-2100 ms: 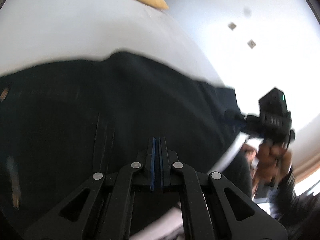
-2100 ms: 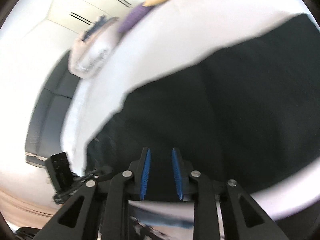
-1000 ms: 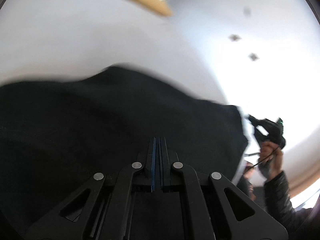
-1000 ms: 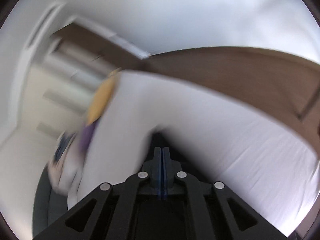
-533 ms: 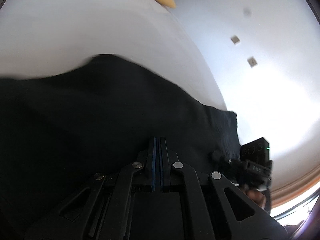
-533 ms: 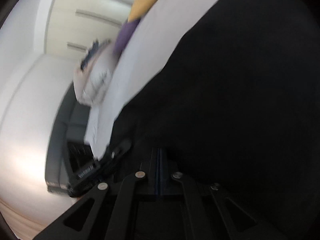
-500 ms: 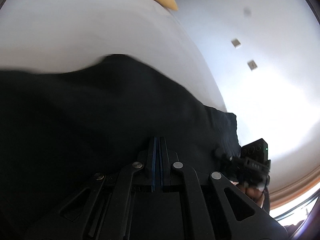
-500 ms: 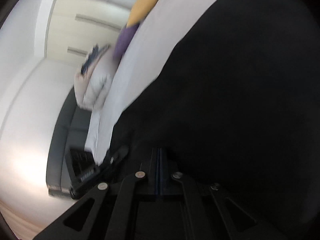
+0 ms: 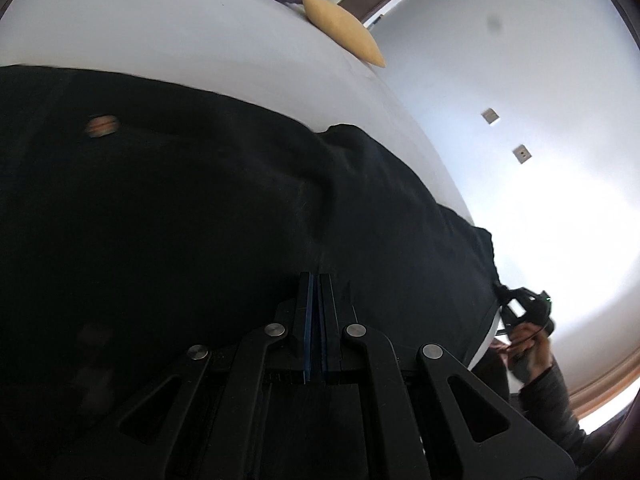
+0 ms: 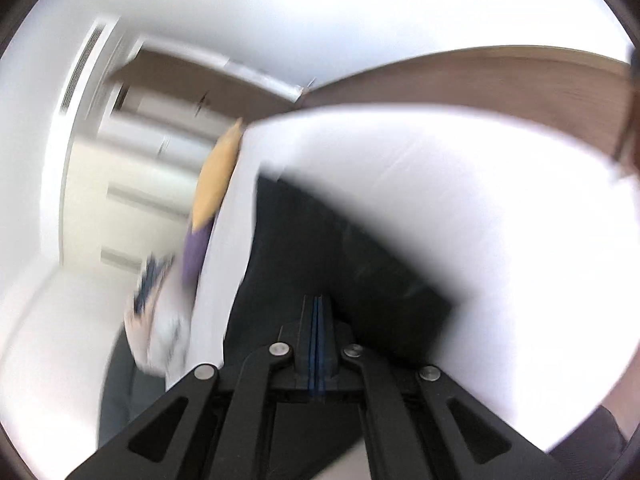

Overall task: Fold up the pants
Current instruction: 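Lower the folded leg onto the jeans with the right tool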

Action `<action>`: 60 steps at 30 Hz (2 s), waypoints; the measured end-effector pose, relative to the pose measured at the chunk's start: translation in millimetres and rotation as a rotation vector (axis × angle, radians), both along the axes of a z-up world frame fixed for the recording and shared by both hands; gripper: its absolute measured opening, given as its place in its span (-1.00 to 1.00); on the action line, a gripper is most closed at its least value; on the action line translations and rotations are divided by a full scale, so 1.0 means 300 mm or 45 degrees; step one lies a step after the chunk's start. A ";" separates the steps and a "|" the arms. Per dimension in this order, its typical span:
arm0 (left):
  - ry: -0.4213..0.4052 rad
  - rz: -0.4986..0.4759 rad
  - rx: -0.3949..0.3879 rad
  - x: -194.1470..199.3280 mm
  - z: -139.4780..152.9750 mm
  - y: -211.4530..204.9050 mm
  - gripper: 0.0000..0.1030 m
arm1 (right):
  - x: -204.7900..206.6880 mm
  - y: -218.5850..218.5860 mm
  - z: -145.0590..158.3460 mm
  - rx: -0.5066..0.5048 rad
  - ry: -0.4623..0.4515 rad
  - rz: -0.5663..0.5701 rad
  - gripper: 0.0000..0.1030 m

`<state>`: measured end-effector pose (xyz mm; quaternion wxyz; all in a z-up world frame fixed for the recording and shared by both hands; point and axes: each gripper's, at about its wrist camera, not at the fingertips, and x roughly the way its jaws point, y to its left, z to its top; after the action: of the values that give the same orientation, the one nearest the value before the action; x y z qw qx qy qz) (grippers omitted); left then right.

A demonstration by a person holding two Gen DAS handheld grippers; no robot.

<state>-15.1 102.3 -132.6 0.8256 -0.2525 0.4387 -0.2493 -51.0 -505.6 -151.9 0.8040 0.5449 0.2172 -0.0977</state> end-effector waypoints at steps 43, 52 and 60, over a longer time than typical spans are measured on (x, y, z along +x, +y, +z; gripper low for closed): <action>-0.047 -0.048 0.058 -0.068 0.091 0.020 -0.96 | 0.420 0.975 -0.114 -0.059 0.151 1.213 -1.00; -0.051 -0.016 0.069 -0.087 0.068 0.012 -0.96 | 0.067 0.494 -0.145 0.085 0.098 0.811 -1.00; -0.064 0.103 0.056 -0.088 0.135 0.063 -0.96 | -0.148 -0.017 0.089 -0.155 0.111 0.003 -0.70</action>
<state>-41.3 121.3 -92.0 0.8510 -0.2456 0.4128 -0.2122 -95.4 -510.7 -125.0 0.8254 0.4901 0.2465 -0.1334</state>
